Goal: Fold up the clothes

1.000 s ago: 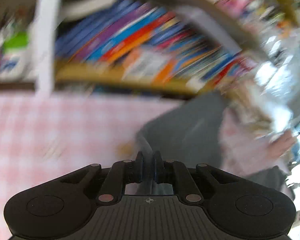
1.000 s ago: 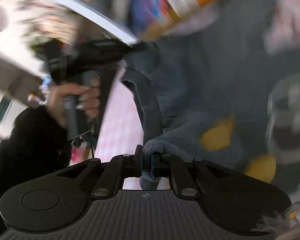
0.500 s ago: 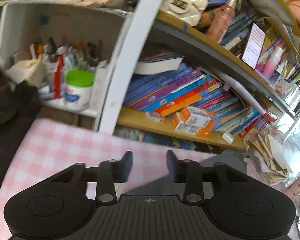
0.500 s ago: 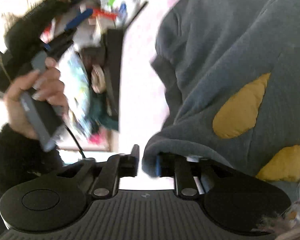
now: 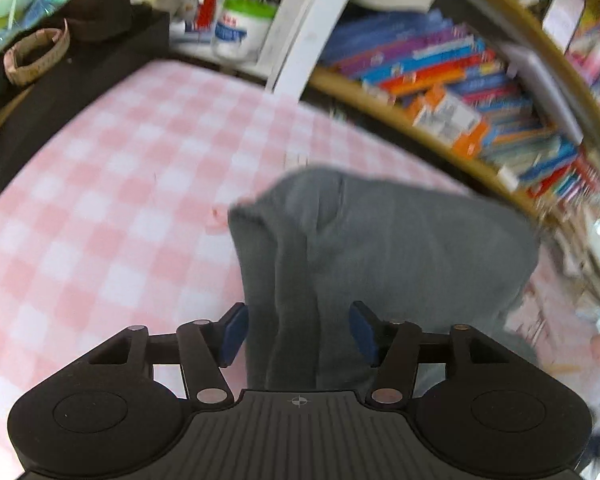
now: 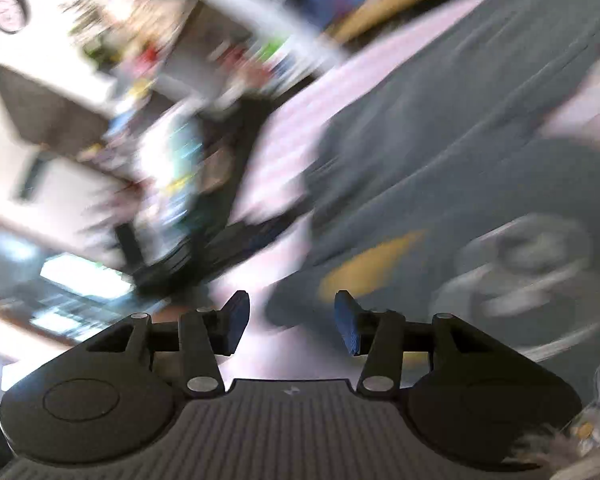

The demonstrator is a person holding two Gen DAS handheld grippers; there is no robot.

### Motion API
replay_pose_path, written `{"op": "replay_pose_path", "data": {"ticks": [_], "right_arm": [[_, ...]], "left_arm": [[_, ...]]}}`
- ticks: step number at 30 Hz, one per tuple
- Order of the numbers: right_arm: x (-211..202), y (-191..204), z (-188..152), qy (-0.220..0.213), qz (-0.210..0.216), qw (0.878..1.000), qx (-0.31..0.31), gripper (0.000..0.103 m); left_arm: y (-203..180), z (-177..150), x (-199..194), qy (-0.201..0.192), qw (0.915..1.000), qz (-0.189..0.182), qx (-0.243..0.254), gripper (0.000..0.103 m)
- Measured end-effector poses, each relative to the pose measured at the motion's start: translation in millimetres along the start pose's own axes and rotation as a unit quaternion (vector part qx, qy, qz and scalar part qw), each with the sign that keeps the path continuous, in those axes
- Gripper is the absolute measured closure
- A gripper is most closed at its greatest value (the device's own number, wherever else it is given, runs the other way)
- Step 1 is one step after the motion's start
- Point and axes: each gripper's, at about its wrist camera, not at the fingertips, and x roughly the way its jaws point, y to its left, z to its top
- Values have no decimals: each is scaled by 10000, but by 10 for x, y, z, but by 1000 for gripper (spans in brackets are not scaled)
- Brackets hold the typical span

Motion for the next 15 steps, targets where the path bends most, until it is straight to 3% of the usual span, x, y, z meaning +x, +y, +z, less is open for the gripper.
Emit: {"op": "replay_pose_path", "data": {"ticks": [2,4,8,11,15], "right_arm": [[-209,-205,-35,-429,-1015,9937,-208,62],[-368,-453,-105,-603,-1988,9775,-369,63],[-581,-855,-374,-611,-3284,9391,-809,63],[-798,-1204,-523,-489,-3729,9234,-766,64],[-813,-1326,-550,-547,-3716,9237,-756,65]], "left_arm": [[-71,-60,64,46,9997,198,96,47],[-143,-106,121,59,9990,403,178,41],[-266,-151,154,12,9976,674,184,36],[-348,-197,170,-29,9960,839,291,33],[-457,-265,226,8,9908,1096,797,29]]}}
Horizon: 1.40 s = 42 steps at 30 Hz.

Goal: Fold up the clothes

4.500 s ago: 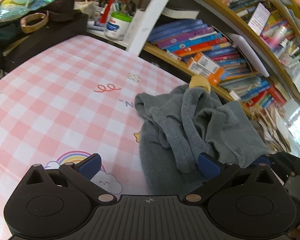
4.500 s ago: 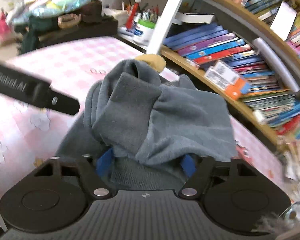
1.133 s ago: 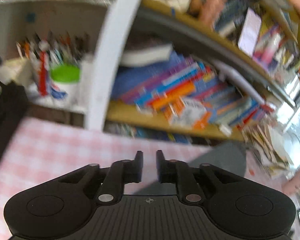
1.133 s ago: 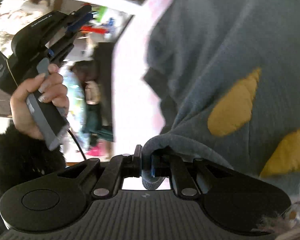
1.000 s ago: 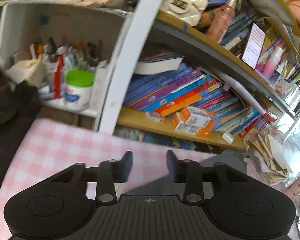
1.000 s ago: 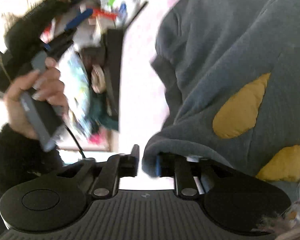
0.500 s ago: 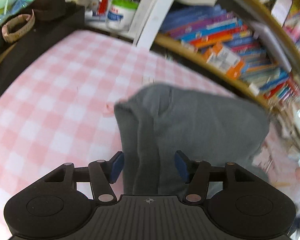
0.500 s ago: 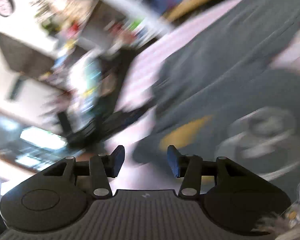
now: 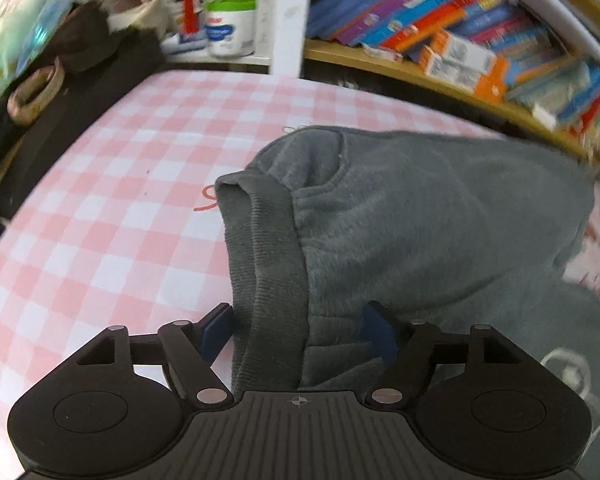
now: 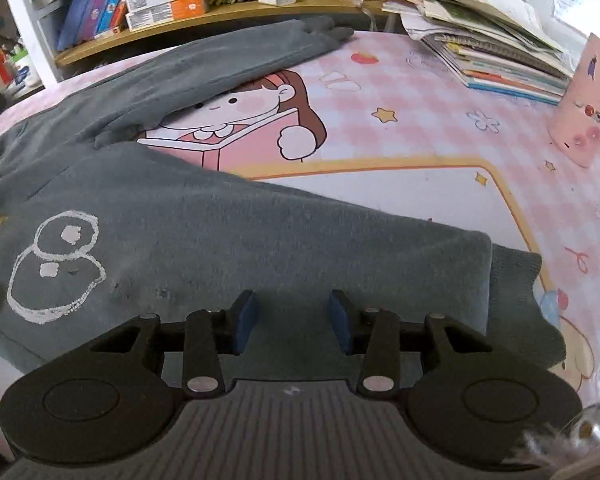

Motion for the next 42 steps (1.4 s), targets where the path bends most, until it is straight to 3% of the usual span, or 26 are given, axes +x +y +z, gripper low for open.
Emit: {"op": "replay_pose_path", "data": {"ticks": [4,6,10,14,18,21,26,35,39,42], "right_arm": [[5,38,26,-21,-19,9997,-243,62],[-8,79,46,-26,-5,9996,-271,61],[-31,79,57,-41,24,9996,-272,61],[-46,115,31,-66,316,9986,-426,61],[-35,240,11,-145,284,9966,-756,59],[4,212,60,-172,267,9966,-759,58],[158,-30,316,-400,-476,9952,-760,57],[516,-434,829,-522,-1266,9876,-771,54],[538,-372,859,-585,-1394,9838,-967,52],[425,-323,792,-652,-1259,9865,-823,51]], "left_arm": [[-43,-27,9,-49,9995,115,298,31],[-16,-29,2,-101,9991,188,364,40],[276,55,-9,-149,9975,686,-116,44],[570,144,-41,-174,9929,1126,-337,44],[753,100,-63,-157,9936,874,-705,41],[750,64,-78,-172,9941,838,-665,40],[719,54,-91,-94,9942,789,-719,37],[482,-36,-79,-22,9975,630,-314,20],[478,-22,-69,-1,9975,623,-322,19],[502,-32,-68,-46,9979,589,-270,18]]}}
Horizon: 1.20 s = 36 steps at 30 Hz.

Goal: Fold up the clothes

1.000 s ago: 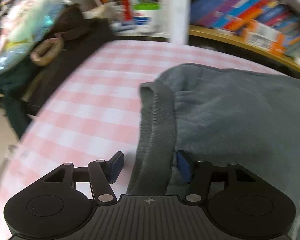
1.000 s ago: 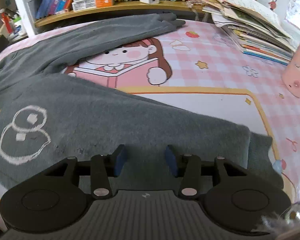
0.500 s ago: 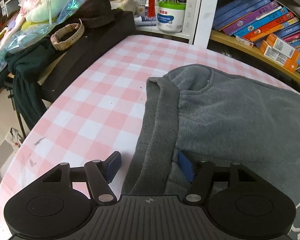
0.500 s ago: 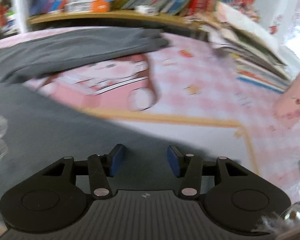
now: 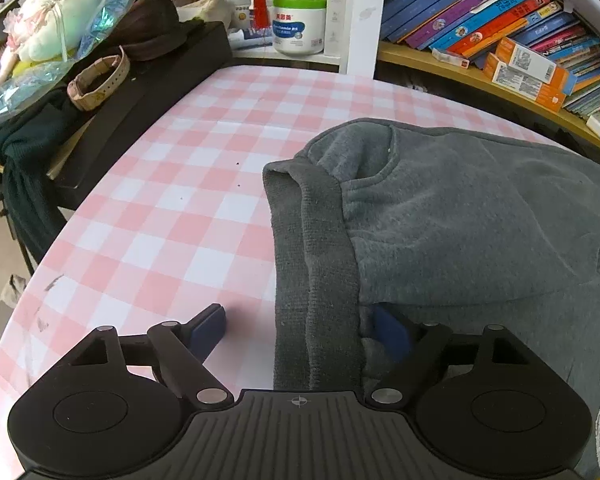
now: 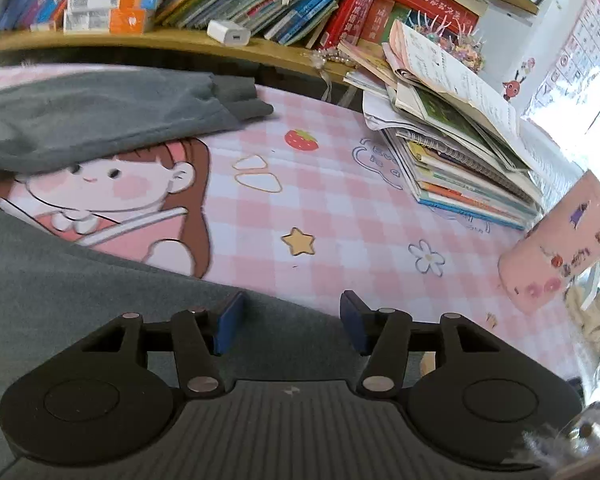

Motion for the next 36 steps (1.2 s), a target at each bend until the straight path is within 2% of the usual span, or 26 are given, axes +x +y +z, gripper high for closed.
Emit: {"op": "replay_pose_path", "data": {"ticks": [7,12,15,20,23,27,32,36], "right_arm": [[-265,49,-322,99,314,9993,200,51],[-280,-12,-433,38,495,9982,347,50],[-286,-38,-394,124,526,9976,425,51],[-507,-73,-388,-81,756,9962,413,51],[-598,-110,-446,-98,825,9959,370,51],[-589,-286,-544,56,613,9961,638,51],[-465,-560,-659,347,445,9916,1163,51],[-393,-638,-686,446,623,9881,1330,51]], "left_arm": [[204,104,71,16,9994,104,-325,18],[170,111,85,55,9996,135,-223,18],[174,102,1,5,9997,145,-219,19],[255,34,-347,-265,9992,152,-264,19],[328,-77,-566,-401,9980,109,-481,19],[396,-259,-744,-437,9938,-15,-1027,19],[482,-455,-788,-352,9791,-127,-1999,19],[468,-520,-804,-338,9717,-103,-2334,20]]}}
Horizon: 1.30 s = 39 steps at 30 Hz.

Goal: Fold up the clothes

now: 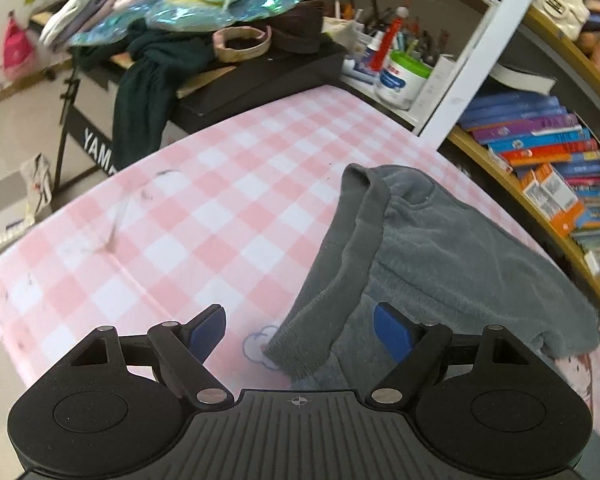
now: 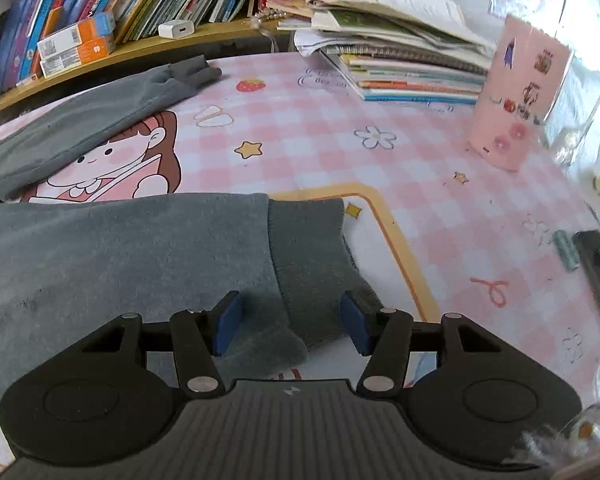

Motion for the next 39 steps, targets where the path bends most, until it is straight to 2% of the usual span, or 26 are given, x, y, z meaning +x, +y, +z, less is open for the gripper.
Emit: {"op": "replay_pose_path", "data": {"ticks": [1,3,5,7,8,12,13,17,20,22,24,26,28,32,34,37,39], "right_arm": [[10,-1,0,3,34,10000,-34,51],[29,-3,1,8,102,9999,-101,58],[34,-4,24,-15,247,9995,-194,84],[3,7,65,-45,415,9988,-266,91],[-90,33,80,-225,453,9980,-368,93],[-449,84,105,-920,478,9921,-710,92],[-396,61,72,-789,369,9936,-719,90],[-187,-35,-58,-286,-39,9970,-725,68],[-240,-87,-85,-521,31,9972,-539,67],[-313,-45,-47,-798,11,9945,-684,67],[-324,-8,-4,-883,218,9926,-809,69],[-293,34,18,-727,468,9923,-882,84],[-238,57,-12,-566,557,9927,-905,88],[-124,87,-126,-237,590,9938,-913,90],[-113,101,-174,-214,600,9935,-942,90],[-104,116,-198,-190,617,9932,-966,90],[-105,109,-203,-163,656,9931,-960,90]], "left_arm": [[-12,-10,-8,-18,10000,-6,-49,20],[-42,-45,-31,-53,9999,-19,-103,20],[-70,-85,-55,-78,9999,-24,-129,20],[-94,-117,-65,-86,9999,3,-126,20],[-103,-128,-70,-84,9999,29,-130,20],[-111,-160,-114,-122,9997,137,-159,20],[-108,-162,-116,-127,9996,173,-176,20],[-61,-184,-121,-136,9988,231,-409,20],[-50,-200,-147,-156,9986,260,-437,22],[-23,-213,-149,-138,9982,266,-528,25],[12,-224,-141,-97,9972,208,-713,31],[50,-230,-114,-32,9954,108,-956,37],[93,-235,-68,41,9920,46,-1258,42],[168,-270,28,153,9820,-81,-1883,54],[152,-284,66,191,9797,-131,-1989,61],[115,-281,97,201,9792,-96,-2017,79],[72,-234,39,-6,9815,-98,-1911,88]]}}
